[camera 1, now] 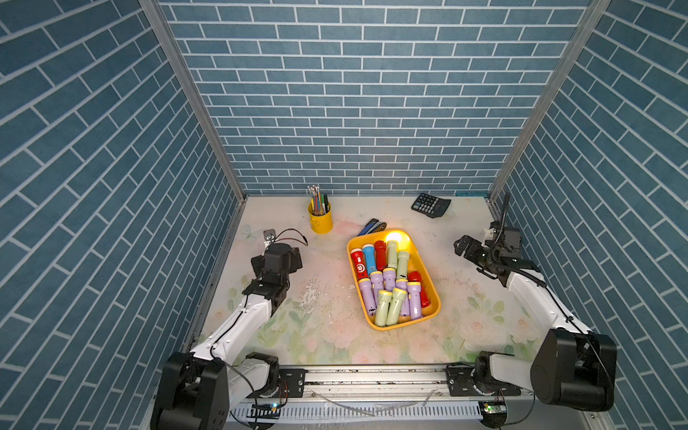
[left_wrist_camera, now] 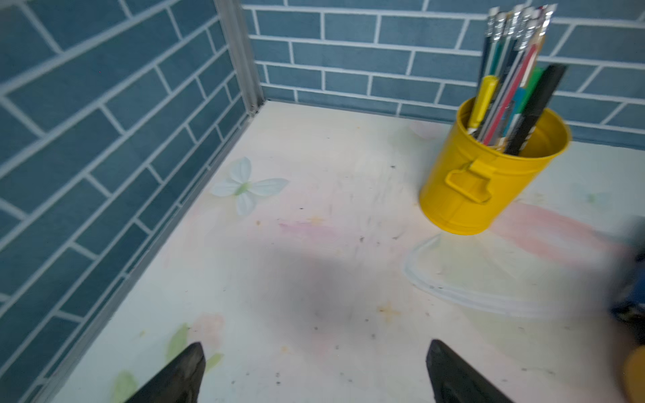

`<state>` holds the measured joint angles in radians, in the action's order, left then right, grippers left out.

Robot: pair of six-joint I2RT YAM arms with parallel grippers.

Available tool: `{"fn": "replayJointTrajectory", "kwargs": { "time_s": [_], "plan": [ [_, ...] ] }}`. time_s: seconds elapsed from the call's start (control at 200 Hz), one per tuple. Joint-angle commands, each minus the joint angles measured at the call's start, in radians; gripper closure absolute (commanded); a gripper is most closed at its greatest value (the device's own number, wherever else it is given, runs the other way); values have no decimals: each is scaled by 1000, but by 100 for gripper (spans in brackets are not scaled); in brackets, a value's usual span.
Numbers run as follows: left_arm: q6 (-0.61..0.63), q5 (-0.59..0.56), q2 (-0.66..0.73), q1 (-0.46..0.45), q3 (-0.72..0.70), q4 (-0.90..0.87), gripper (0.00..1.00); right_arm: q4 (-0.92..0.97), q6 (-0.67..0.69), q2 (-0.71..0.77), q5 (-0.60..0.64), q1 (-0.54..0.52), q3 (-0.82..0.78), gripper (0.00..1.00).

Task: Put the flashlights into the storage boxes
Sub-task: Reset both arms

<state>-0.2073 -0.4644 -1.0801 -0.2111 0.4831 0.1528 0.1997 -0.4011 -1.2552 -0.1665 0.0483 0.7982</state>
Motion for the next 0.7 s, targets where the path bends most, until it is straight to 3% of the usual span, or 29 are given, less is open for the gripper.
{"fn": "replayJointTrajectory", "kwargs": {
  "time_s": [0.0, 0.12, 0.21, 0.265, 0.305, 0.355, 0.395, 0.44, 0.465, 0.495, 0.535, 0.58, 0.63, 0.695],
  "plan": [
    [120, -150, 21, 6, -142, 335, 0, -194, 235, -10, 73, 4, -60, 1],
    [175, -77, -88, 8, -214, 506, 0, -390, 291, -38, 133, 9, -158, 1],
    [238, 44, -203, 12, -169, 601, 0, -630, 289, -97, 86, 29, -269, 1],
    [329, 55, -281, 5, -104, 581, 0, -743, 315, -137, 53, 32, -317, 1],
    [372, 64, -353, 17, -104, 699, 0, -809, 323, -158, 54, 34, -334, 1],
    [339, 81, -431, 58, -116, 785, 0, -900, 346, -166, 41, 37, -363, 1],
    [270, 197, -404, 122, -125, 722, 0, -970, 339, -194, 46, 45, -395, 1],
    [252, 201, -480, 157, -167, 912, 0, -1149, 342, -266, 38, 46, -461, 1],
    [232, 202, -458, 162, -164, 827, 0, -1278, 334, -312, 31, 44, -486, 1],
    [207, 191, -419, 165, -126, 720, 0, -1183, 333, -279, 59, 45, -479, 1],
    [240, 150, -466, 145, -131, 821, 0, -1139, 326, -267, 102, 44, -454, 1],
    [226, 156, -437, 144, -113, 723, 0, -1122, 316, -290, 102, 44, -434, 1],
    [243, 149, -463, 143, -129, 808, 0, -1090, 326, -287, 130, 35, -413, 1],
    [234, 167, -444, 144, -123, 758, 0, -1079, 329, -280, 127, 33, -414, 1]
  ]
}}
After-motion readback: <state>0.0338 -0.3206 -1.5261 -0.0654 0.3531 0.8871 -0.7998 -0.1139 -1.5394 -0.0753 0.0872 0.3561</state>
